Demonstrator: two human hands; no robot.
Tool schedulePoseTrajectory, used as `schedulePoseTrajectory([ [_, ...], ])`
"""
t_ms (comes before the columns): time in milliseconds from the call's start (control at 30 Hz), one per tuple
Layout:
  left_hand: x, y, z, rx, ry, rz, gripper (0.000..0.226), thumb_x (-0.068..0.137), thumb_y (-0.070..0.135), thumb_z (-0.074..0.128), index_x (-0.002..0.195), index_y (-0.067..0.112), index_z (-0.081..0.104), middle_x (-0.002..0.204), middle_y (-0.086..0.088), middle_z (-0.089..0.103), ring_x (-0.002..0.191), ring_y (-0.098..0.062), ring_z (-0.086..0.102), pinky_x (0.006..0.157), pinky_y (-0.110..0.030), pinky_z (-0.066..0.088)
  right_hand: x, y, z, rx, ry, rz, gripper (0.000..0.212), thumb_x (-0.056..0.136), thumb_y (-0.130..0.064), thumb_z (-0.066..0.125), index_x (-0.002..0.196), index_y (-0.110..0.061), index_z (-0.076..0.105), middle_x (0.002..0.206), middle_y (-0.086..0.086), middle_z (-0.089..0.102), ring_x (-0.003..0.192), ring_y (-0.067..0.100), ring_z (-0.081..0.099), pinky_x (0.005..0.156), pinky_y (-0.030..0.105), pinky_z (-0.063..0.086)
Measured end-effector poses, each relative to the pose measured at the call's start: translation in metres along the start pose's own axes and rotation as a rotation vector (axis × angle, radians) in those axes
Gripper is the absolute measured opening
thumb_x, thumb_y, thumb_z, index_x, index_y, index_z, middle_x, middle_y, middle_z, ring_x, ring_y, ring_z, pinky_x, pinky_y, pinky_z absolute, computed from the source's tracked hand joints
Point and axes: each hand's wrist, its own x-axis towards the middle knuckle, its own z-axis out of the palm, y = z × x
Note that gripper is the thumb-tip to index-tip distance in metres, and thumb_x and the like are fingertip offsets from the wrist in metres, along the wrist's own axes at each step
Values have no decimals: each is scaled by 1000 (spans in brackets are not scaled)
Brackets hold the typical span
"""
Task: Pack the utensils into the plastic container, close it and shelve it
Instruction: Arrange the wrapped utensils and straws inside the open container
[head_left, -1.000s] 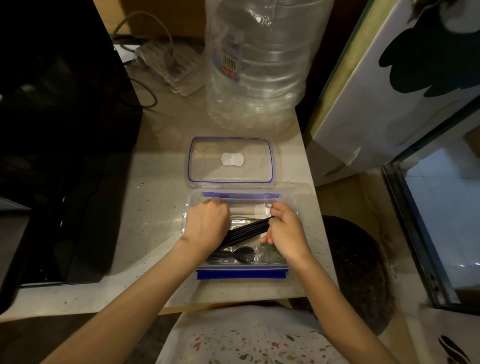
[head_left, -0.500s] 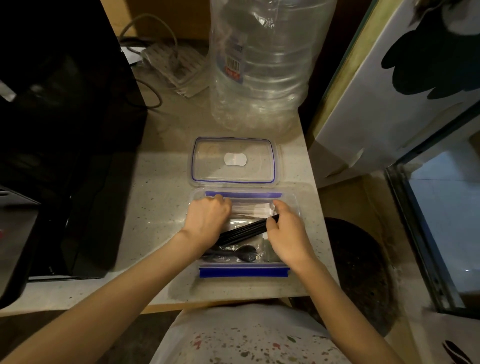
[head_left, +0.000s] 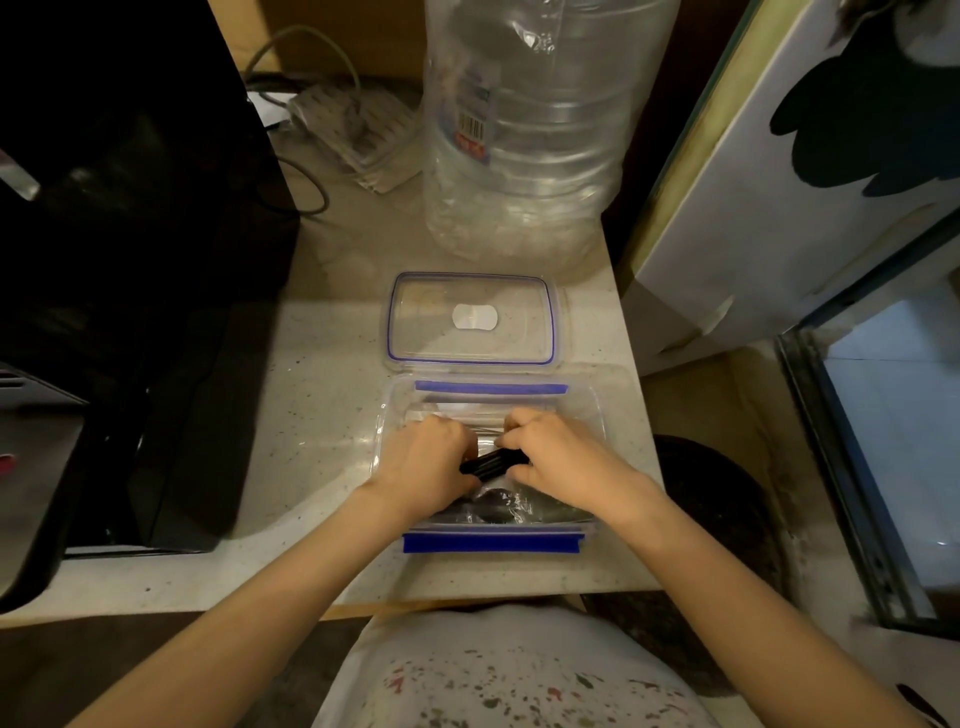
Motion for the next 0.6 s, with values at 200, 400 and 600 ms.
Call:
schedulePoseTrajectory([
  [200, -2, 5, 2, 31, 44, -31, 16, 82, 24, 62, 96, 16, 67, 98, -5, 70, 90, -23, 65, 74, -36, 55, 3, 1, 8, -102, 57, -39, 22, 92, -16, 53, 107, -7, 67, 105, 7, 58, 93, 22, 58, 78, 36, 51],
  [400, -4, 5, 1, 55, 75, -61, 17, 86, 26, 60, 97, 16, 67, 100, -6, 70, 94, -26, 64, 75, -36, 52, 7, 3, 14, -56, 90, -2, 22, 94, -15, 51, 106, -4, 66, 104, 7, 60, 93, 23, 60, 81, 38, 53],
  [600, -4, 5, 2, 41, 65, -41, 16, 86, 27, 59, 92, 16, 67, 98, -4, 69, 90, -24, 64, 73, -34, 53, 6, 4, 15, -8, 83, 6, 22, 94, -15, 51, 108, -5, 65, 105, 7, 59, 94, 22, 60, 81, 37, 53],
])
